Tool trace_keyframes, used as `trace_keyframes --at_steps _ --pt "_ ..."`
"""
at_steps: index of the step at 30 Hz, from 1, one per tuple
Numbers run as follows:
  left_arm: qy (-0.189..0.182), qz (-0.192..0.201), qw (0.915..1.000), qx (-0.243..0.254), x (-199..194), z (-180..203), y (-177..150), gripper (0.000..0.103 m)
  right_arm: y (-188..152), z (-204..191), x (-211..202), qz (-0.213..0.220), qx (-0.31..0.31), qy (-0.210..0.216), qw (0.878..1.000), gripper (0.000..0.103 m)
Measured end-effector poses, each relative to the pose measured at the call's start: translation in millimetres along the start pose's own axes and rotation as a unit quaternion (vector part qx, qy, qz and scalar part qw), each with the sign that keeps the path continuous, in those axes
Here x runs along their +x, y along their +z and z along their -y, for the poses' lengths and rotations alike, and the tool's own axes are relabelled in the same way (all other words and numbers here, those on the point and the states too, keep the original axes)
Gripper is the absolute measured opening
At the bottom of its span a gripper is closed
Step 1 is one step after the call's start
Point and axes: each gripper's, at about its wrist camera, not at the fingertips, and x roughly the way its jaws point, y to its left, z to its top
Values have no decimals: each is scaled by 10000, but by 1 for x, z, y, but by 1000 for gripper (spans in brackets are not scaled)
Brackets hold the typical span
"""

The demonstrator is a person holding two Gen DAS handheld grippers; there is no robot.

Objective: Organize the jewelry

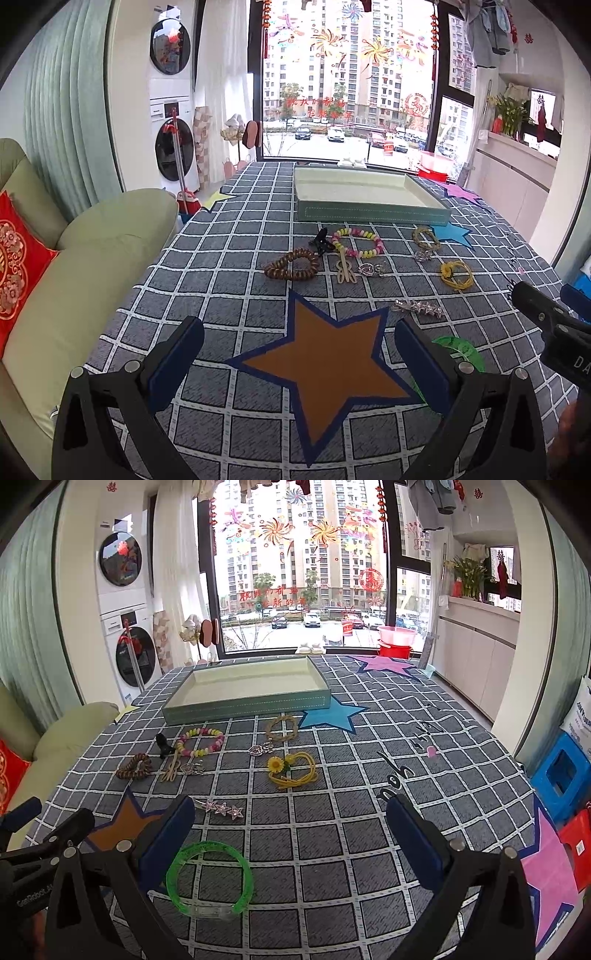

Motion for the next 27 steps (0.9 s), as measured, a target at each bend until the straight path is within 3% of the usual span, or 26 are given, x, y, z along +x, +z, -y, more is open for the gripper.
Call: trace_keyframes --at_steps 27 --pt "-25 -27 10000 18 -1 1 0 103 2 2 -1 20 26 21 10000 103"
